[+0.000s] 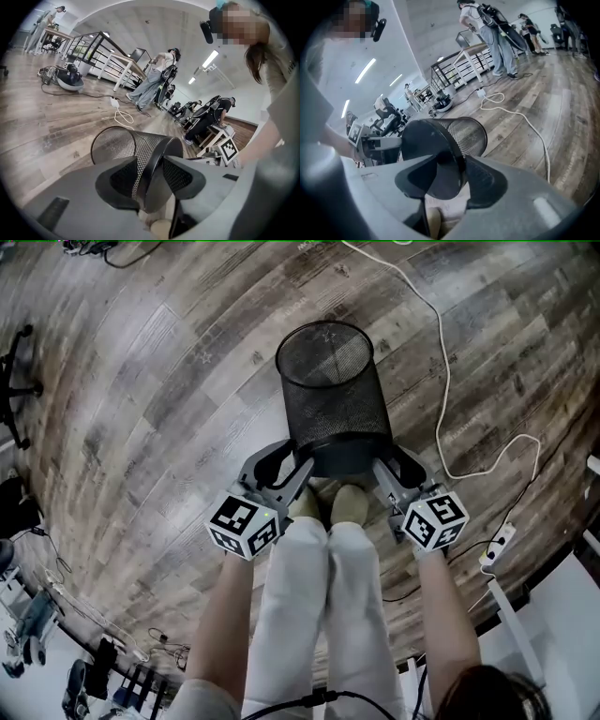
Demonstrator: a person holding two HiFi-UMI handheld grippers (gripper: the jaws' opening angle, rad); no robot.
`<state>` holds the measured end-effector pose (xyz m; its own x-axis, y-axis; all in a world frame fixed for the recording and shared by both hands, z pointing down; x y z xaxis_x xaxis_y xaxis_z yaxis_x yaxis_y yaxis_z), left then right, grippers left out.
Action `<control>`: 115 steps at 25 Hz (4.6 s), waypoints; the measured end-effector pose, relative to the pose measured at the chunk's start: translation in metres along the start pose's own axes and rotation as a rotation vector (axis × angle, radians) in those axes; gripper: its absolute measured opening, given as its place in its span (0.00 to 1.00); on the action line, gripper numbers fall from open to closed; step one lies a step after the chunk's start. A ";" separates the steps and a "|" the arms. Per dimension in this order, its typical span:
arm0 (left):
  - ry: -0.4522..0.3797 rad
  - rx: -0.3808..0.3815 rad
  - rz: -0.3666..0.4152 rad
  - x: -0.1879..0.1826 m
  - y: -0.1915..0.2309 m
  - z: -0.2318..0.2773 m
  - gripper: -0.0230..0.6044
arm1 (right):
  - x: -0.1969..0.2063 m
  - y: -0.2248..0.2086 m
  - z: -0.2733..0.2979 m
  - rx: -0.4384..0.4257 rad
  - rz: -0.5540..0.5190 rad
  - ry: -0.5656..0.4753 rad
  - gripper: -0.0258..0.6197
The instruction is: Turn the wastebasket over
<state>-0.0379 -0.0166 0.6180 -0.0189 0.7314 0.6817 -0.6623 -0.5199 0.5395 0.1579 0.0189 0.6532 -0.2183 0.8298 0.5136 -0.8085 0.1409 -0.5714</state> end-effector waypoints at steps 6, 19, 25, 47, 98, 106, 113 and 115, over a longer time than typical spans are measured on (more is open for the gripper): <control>0.091 -0.005 -0.032 0.041 -0.007 -0.014 0.31 | 0.037 0.001 -0.002 0.003 -0.045 0.110 0.32; 0.260 0.005 -0.015 0.130 0.013 -0.002 0.31 | 0.115 -0.029 0.033 0.028 -0.098 0.247 0.32; 0.298 0.022 -0.035 0.164 0.022 0.010 0.31 | 0.136 -0.046 0.045 0.043 -0.129 0.266 0.32; 0.472 0.020 -0.178 0.200 0.032 0.012 0.30 | 0.155 -0.057 0.042 0.053 -0.092 0.314 0.33; 0.212 -0.175 -0.258 0.110 0.075 0.010 0.29 | -0.099 0.049 0.199 -0.541 -0.631 0.725 0.20; 0.243 -0.266 -0.315 0.115 0.081 0.000 0.29 | -0.097 0.053 0.165 -0.564 -0.546 0.721 0.10; 0.119 -0.223 -0.495 0.081 0.060 0.001 0.29 | -0.093 0.073 0.124 -0.581 -0.621 0.718 0.10; 0.024 -0.240 -0.568 0.054 0.065 -0.006 0.29 | -0.092 0.081 0.113 -0.582 -0.668 0.722 0.10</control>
<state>-0.0868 -0.0082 0.6866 0.3715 0.8761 0.3074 -0.7239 0.0660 0.6868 0.0510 -0.1069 0.6317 0.6770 0.5853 0.4462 -0.2281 0.7432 -0.6289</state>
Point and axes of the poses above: the fingertips, and each gripper's own axes: z forward along the fingers, y to its left, x out of its underside, the point moved 4 cm from there along -z, backward along the fingers, and after that the axes turned 5 degrees about z, right-handed, at the moved point
